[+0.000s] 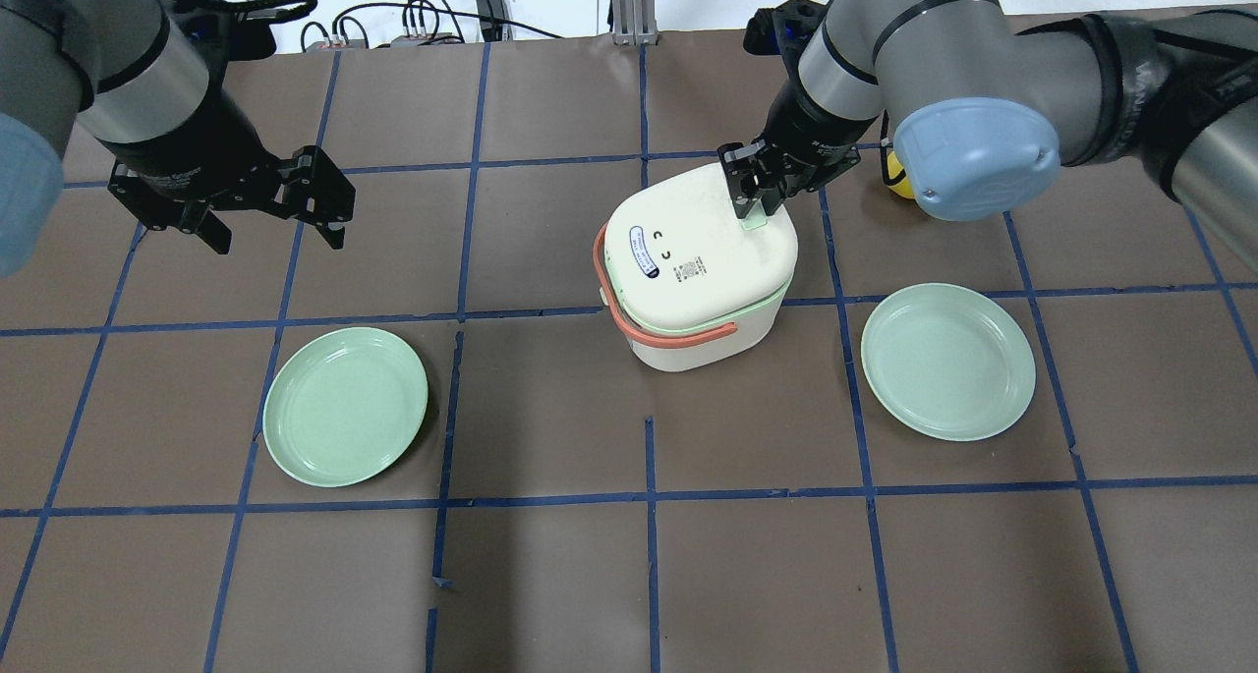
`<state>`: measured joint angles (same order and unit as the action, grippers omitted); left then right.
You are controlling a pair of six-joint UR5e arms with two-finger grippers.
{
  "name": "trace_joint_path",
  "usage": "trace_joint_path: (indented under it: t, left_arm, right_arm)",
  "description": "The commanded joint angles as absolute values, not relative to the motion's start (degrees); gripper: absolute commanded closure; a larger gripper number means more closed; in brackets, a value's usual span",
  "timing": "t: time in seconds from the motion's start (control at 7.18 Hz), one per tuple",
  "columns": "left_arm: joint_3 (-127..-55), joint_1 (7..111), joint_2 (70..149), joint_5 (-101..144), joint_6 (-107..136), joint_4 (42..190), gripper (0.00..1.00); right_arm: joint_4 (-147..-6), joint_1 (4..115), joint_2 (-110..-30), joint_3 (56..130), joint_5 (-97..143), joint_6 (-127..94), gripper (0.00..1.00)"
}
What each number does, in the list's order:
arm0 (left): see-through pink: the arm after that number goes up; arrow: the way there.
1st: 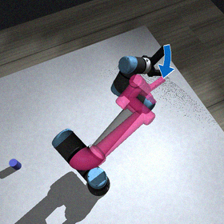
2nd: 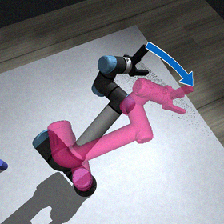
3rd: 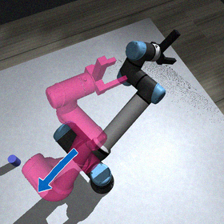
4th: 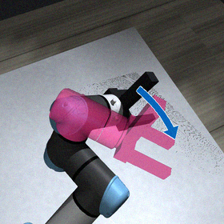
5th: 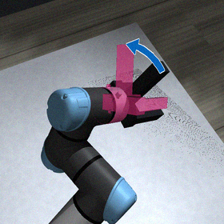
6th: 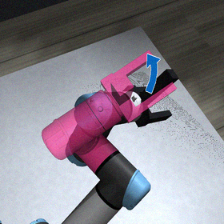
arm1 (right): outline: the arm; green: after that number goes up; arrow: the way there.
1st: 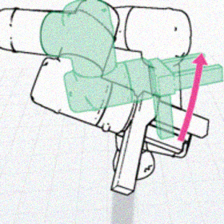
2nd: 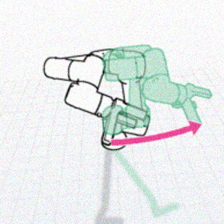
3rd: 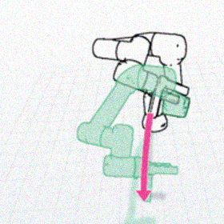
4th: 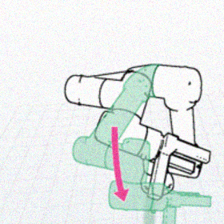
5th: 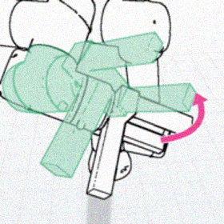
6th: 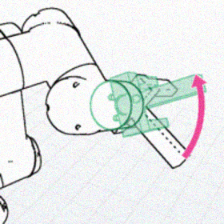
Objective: Press rice cooker button
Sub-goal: 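Lift the right gripper away as the cooker lid pops open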
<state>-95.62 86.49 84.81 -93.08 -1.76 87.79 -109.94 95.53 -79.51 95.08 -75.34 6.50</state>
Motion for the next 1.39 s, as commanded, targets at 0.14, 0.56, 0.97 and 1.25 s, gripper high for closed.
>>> trace_joint_path:
  t: [0.14, 0.56, 0.97, 1.25]
  left_arm:
    - [-95.62, 86.48, 84.81, -93.08, -1.76, 87.71, 0.0]
    - [-95.62, 86.48, 84.81, -93.08, -1.76, 87.71, 0.0]
    - [-95.62, 86.48, 84.81, -93.08, -1.76, 87.71, 0.0]
    - [-95.62, 86.48, 84.81, -93.08, -1.76, 87.8, 0.0]
  right_arm:
    - [-103.47, 95.45, -81.21, 90.2, -78.2, 6.5, 0.0]
    - [-101.51, 93.35, -81.74, 84.65, -81.3, 6.15, 0.0]
    - [-101.25, 89.22, -82.0, 81.66, -81.74, 5.71, 0.0]
    - [-95.83, 86.67, -82.96, 79.03, -83.15, 5.71, 0.0]
